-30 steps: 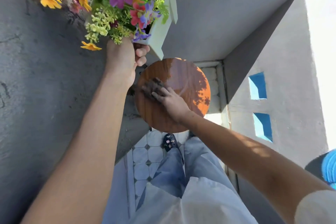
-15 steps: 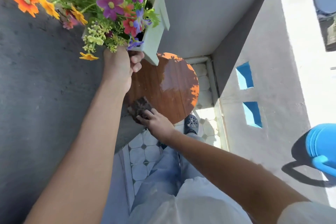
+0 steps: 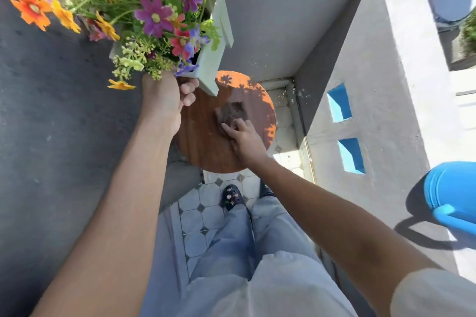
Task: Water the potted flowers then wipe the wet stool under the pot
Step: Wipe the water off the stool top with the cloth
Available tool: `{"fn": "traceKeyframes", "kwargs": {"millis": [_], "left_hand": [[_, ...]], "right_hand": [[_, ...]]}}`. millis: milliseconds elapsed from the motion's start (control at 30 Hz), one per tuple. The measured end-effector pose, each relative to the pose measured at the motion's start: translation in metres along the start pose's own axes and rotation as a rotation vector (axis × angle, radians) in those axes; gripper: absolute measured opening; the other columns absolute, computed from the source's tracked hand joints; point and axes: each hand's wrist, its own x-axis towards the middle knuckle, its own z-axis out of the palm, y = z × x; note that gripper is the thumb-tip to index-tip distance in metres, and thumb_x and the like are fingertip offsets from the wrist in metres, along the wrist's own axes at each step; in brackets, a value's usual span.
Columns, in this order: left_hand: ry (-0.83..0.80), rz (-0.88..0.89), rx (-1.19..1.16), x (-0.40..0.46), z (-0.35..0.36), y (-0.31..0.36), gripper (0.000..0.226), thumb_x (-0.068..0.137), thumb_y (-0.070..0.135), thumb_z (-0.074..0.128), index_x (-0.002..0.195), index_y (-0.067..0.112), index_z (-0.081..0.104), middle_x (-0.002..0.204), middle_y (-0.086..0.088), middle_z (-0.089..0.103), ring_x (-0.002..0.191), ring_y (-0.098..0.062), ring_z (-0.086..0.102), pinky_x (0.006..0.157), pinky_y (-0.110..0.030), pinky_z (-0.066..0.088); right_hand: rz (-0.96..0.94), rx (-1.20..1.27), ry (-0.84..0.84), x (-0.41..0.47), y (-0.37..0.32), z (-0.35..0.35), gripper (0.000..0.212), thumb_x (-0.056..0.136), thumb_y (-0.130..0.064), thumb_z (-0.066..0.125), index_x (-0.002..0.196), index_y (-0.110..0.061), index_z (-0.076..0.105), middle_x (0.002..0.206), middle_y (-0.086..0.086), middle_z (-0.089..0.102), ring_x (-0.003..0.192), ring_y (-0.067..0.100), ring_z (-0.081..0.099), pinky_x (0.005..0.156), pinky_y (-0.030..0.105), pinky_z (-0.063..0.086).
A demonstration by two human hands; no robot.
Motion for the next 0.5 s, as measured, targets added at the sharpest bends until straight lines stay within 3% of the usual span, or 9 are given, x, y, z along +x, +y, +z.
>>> {"fn": "traceKeyframes", "kwargs": {"millis": [100, 200, 267, 367, 433, 500], "left_hand": [[0.0, -0.007, 0.006, -0.002, 0.002, 0.001, 0.036, 0.094, 0.004, 0.021, 0.084, 0.009, 0.055, 0.071, -0.007, 0.055, 0.04, -0.006, 0.04, 0.038, -0.02, 0.024], [0.004, -0.035, -0.004, -0.001, 0.0, 0.005, 0.035, 0.093, 0.002, 0.021, 0.081, 0.01, 0.053, 0.07, -0.007, 0.056, 0.039, -0.006, 0.039, 0.038, -0.02, 0.024], [0.004, -0.044, -0.004, 0.0, -0.001, 0.006, 0.036, 0.092, 0.001, 0.021, 0.079, 0.012, 0.052, 0.069, -0.006, 0.057, 0.039, -0.006, 0.039, 0.038, -0.02, 0.024], [0.02, -0.048, 0.025, 0.002, 0.001, 0.007, 0.039, 0.093, 0.003, 0.02, 0.08, 0.011, 0.056, 0.061, -0.002, 0.059, 0.041, -0.007, 0.04, 0.038, -0.02, 0.024], [0.028, -0.042, 0.018, 0.001, 0.004, 0.008, 0.041, 0.094, 0.004, 0.019, 0.08, 0.011, 0.057, 0.063, -0.003, 0.059, 0.041, -0.007, 0.041, 0.038, -0.02, 0.025], [0.026, -0.038, 0.012, 0.0, 0.007, 0.012, 0.042, 0.094, 0.003, 0.018, 0.081, 0.011, 0.057, 0.067, -0.004, 0.058, 0.041, -0.006, 0.041, 0.037, -0.019, 0.025]], "right_hand": [[-0.22, 0.005, -0.129, -0.039, -0.026, 0.018, 0.05, 0.082, 0.002, 0.068, 0.13, -0.013, 0.065, 0.112, 0.013, 0.06, 0.094, 0.034, 0.055, 0.068, 0.038, 0.055], [-0.296, -0.035, -0.137, -0.064, 0.003, 0.007, 0.049, 0.081, 0.0, 0.071, 0.128, -0.013, 0.066, 0.116, 0.013, 0.062, 0.096, 0.031, 0.055, 0.076, 0.036, 0.055], [-0.162, -0.029, -0.108, -0.06, 0.032, -0.017, 0.046, 0.088, -0.001, 0.063, 0.133, -0.013, 0.062, 0.118, 0.013, 0.059, 0.102, 0.031, 0.053, 0.082, 0.039, 0.054], [0.205, -0.001, 0.06, -0.028, 0.069, -0.049, 0.044, 0.088, 0.005, 0.054, 0.131, -0.005, 0.058, 0.11, 0.0, 0.057, 0.102, 0.029, 0.05, 0.083, 0.035, 0.047], [0.322, 0.012, 0.127, -0.016, 0.069, -0.053, 0.039, 0.085, 0.007, 0.052, 0.121, -0.004, 0.06, 0.11, 0.006, 0.055, 0.103, 0.027, 0.047, 0.086, 0.039, 0.048], [0.404, 0.038, 0.09, -0.022, 0.055, -0.043, 0.033, 0.09, -0.004, 0.05, 0.122, -0.009, 0.056, 0.117, 0.009, 0.051, 0.107, 0.026, 0.048, 0.087, 0.036, 0.047]]}}
